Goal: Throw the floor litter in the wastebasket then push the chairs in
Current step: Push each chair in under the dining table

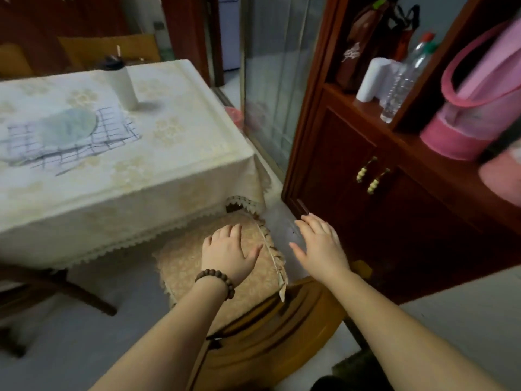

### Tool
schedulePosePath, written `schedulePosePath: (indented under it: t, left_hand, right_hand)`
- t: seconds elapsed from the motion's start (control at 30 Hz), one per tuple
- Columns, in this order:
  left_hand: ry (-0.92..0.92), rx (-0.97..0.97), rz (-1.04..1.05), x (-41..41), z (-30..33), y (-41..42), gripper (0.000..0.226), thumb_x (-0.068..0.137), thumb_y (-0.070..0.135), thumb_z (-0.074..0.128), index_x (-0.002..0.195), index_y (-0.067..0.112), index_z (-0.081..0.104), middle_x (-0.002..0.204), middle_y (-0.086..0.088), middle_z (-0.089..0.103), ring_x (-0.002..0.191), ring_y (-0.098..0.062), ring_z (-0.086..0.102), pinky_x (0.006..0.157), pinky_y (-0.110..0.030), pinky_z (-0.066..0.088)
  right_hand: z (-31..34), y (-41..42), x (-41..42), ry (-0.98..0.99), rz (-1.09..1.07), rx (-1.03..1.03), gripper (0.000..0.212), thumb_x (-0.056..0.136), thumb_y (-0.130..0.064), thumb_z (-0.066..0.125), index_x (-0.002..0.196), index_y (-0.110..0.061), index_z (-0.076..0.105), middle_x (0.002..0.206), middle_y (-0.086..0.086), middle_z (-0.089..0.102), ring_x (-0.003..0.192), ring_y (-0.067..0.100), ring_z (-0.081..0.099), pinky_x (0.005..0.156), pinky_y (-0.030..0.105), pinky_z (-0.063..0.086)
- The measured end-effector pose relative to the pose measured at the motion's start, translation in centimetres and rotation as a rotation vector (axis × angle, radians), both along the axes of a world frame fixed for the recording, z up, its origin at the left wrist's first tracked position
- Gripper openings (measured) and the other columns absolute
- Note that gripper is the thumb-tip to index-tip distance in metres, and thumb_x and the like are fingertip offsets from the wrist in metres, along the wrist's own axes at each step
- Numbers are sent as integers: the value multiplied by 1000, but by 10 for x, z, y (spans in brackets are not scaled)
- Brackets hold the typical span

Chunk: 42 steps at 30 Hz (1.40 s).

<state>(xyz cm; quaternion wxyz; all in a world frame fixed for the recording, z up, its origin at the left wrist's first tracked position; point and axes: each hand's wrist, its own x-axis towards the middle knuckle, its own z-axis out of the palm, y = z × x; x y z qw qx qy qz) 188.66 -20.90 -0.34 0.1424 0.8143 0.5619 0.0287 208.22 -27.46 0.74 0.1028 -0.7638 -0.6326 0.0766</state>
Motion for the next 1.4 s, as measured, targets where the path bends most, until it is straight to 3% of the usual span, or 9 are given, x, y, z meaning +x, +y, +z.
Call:
schedulePosePath:
  t: [0.47,0.57,0.7,0.8,0.87,1.0,1.1,1.13,1.4]
  left_hand:
    - [53,31,480,-26,22,-110,80,85,71,31,145,19,28,145,-2,41,134,-21,36,114,-45,23]
    - [10,-125,404,-17,19,-155,84,82,73,36,147,22,24,145,-2,41,133,-22,37,113,-42,25]
    - [133,-324,287,-9,4,-194,100,67,85,43,147,28,21,149,1,36,135,-24,34,112,-43,27]
    - [360,-279,168,-10,-9,-201,107,56,92,42,144,31,27,141,3,45,128,-23,41,106,-44,33]
    - [441,-220,111,-12,-15,-200,97,59,88,49,136,31,35,129,4,54,118,-22,49,97,-43,41]
    - [521,-105,101,-16,-19,-197,57,77,64,56,120,27,47,102,3,63,93,-20,59,76,-37,50]
    - [560,-75,158,-12,-19,-199,34,84,57,51,92,25,57,71,5,59,64,-16,57,64,-32,53]
    - [578,-84,157,-11,-18,-198,33,85,57,50,83,25,58,66,6,56,60,-15,55,63,-31,53]
    - [615,-118,115,-18,-16,-198,36,88,56,47,78,23,58,61,6,49,59,-14,56,57,-26,47]
  right_hand:
    - [-6,-3,2,48,589,-52,59,89,-43,52,141,-20,34,152,3,27,142,18,13,116,42,12]
    - [-10,-32,19,71,687,-101,66,87,-58,46,141,-23,34,152,3,27,142,19,14,116,42,13]
    - [-9,-63,42,20,804,-345,108,62,-92,21,146,-24,24,155,-1,20,142,18,15,116,41,13]
    - [-10,-78,54,-103,898,-410,113,59,-90,39,148,-25,16,156,-3,17,142,16,15,117,41,10]
    - [-15,-83,55,-218,941,-381,115,57,-87,50,148,-26,15,155,-2,20,140,18,20,116,42,11]
    - [-33,-83,51,-399,917,-314,82,71,-52,71,139,-27,31,141,1,42,126,23,43,103,42,31]
    - [-32,-83,48,-420,889,-206,21,86,-20,54,107,-21,56,110,2,62,101,26,59,75,34,42]
    - [-32,-83,48,-419,890,-195,15,88,-16,49,99,-20,59,102,2,64,95,27,61,68,32,39]
    - [-38,-80,46,-373,951,-146,13,87,-14,49,88,-19,61,88,1,67,82,28,64,62,31,41]
